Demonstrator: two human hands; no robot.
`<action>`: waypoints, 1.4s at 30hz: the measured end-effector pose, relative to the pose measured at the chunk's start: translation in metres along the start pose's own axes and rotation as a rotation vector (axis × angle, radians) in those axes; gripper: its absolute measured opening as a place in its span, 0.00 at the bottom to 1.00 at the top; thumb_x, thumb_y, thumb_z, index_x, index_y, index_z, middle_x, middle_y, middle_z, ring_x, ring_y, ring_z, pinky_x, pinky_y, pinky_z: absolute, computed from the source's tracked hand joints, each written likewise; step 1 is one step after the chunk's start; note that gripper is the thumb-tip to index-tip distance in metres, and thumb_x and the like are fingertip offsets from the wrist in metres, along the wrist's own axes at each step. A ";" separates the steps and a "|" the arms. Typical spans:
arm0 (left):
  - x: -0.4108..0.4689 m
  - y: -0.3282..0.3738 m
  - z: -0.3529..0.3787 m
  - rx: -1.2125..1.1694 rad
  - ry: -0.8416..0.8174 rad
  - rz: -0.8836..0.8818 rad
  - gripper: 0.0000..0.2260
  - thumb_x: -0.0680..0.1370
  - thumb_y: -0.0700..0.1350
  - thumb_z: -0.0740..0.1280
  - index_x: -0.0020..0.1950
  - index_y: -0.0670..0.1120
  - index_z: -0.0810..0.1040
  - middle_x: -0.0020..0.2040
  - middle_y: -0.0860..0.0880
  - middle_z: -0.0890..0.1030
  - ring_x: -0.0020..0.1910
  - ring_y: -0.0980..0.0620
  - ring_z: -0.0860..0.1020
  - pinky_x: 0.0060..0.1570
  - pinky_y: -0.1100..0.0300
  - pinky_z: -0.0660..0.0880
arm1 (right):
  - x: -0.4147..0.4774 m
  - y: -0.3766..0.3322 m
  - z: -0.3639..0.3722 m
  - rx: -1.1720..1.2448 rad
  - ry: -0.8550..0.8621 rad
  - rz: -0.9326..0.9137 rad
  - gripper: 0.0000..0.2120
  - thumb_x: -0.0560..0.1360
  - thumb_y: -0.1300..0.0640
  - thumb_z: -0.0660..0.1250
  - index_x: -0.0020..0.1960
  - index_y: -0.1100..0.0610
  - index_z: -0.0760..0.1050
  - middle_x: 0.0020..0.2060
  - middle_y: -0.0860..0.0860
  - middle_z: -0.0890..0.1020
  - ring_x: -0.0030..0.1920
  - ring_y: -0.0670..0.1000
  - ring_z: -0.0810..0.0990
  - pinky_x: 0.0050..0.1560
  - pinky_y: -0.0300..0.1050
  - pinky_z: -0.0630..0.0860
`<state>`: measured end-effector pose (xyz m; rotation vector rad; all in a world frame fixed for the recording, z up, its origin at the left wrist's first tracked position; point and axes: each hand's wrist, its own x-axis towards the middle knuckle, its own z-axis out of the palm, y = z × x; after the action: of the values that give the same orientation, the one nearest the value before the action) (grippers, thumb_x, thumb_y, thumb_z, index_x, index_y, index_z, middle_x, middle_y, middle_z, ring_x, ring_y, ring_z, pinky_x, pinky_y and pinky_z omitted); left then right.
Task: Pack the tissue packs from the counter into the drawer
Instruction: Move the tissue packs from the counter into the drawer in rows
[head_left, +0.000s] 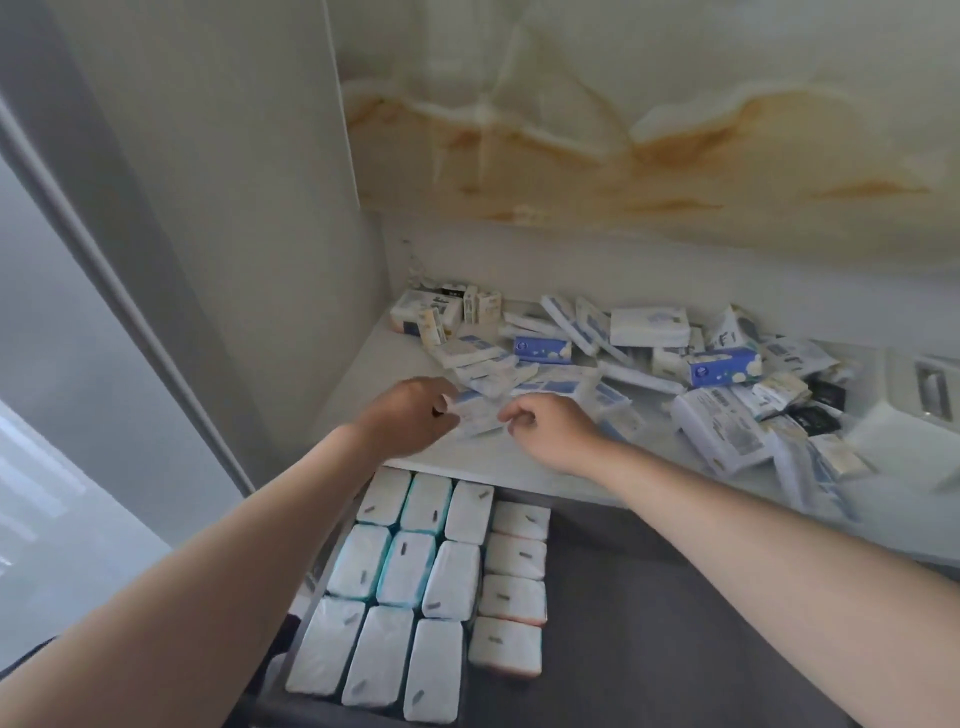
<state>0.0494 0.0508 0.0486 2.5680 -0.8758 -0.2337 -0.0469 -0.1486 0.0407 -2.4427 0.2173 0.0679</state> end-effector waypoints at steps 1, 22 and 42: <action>0.011 -0.006 -0.005 -0.011 0.020 -0.026 0.17 0.78 0.51 0.67 0.66 0.50 0.74 0.56 0.52 0.80 0.51 0.53 0.77 0.52 0.59 0.73 | 0.016 -0.006 -0.003 -0.013 0.009 -0.017 0.13 0.80 0.58 0.61 0.59 0.49 0.81 0.57 0.46 0.81 0.57 0.46 0.78 0.57 0.40 0.74; 0.196 -0.122 0.012 -0.118 0.232 -0.111 0.22 0.75 0.49 0.57 0.68 0.50 0.75 0.74 0.43 0.67 0.73 0.42 0.63 0.71 0.52 0.63 | 0.296 -0.016 0.030 -0.560 -0.075 -0.088 0.31 0.75 0.49 0.65 0.76 0.45 0.60 0.78 0.54 0.54 0.76 0.60 0.58 0.71 0.55 0.65; 0.162 -0.067 -0.016 -0.176 0.415 0.158 0.38 0.67 0.48 0.66 0.77 0.44 0.63 0.75 0.42 0.65 0.74 0.41 0.62 0.72 0.43 0.60 | 0.226 -0.040 -0.010 -0.032 0.272 -0.318 0.35 0.62 0.53 0.79 0.67 0.50 0.69 0.59 0.52 0.73 0.58 0.54 0.74 0.57 0.53 0.75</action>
<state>0.2183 0.0043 0.0296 2.2519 -0.8477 0.2498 0.1828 -0.1562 0.0499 -2.4818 -0.0569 -0.4042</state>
